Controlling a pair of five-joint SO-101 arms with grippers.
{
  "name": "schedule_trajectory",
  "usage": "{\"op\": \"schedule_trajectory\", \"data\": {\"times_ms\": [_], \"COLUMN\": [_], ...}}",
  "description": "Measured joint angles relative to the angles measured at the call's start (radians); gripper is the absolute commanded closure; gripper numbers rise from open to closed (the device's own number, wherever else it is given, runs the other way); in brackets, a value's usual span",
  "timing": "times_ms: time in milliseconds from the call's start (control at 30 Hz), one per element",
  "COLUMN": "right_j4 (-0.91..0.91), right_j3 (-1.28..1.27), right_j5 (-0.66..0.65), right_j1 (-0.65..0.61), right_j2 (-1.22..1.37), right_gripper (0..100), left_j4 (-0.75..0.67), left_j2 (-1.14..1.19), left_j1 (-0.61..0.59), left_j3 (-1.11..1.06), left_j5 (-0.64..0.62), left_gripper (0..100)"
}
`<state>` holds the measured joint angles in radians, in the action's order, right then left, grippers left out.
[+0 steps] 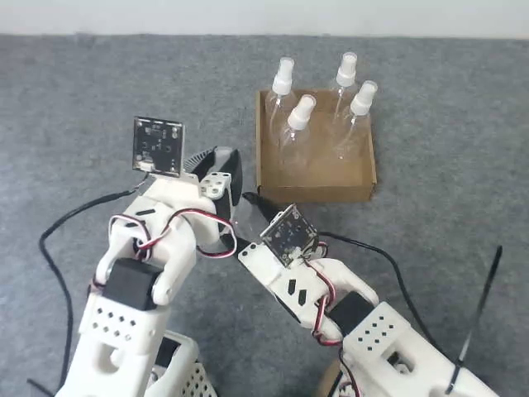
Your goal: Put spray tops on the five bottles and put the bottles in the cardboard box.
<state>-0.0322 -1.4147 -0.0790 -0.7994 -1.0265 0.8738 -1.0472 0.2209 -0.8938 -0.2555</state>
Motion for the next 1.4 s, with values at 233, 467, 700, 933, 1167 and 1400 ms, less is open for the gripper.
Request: {"op": "schedule_trajectory", "data": {"times_ms": [233,467,700,933,1167,1400], "right_j4": [0.002,0.003,0.003,0.005,0.005,0.006], "right_j3": [0.000,-0.002,-0.003,-0.002,0.000,0.000], "right_j5": [0.003,0.061,0.078,0.078,0.078,0.080], "right_j1": [0.009,0.061,0.084,0.086,0.092,0.103], "right_j2": [0.000,0.002,0.003,0.002,0.002,0.000], "right_gripper": [99.2,99.2,99.2,99.2,99.2,99.2], "left_j4": [0.049,0.078,0.048,0.021,0.037,0.190], "left_j2": [-0.003,-0.011,-0.012,-0.011,0.002,0.002], "left_j1": [0.003,0.055,0.106,0.068,0.049,0.029], "left_j3": [0.000,0.017,-0.023,-0.034,-0.006,0.226], "left_j5": [0.000,0.002,0.037,0.038,0.040,0.041], "left_gripper": [99,99,99,92,80,80]}}
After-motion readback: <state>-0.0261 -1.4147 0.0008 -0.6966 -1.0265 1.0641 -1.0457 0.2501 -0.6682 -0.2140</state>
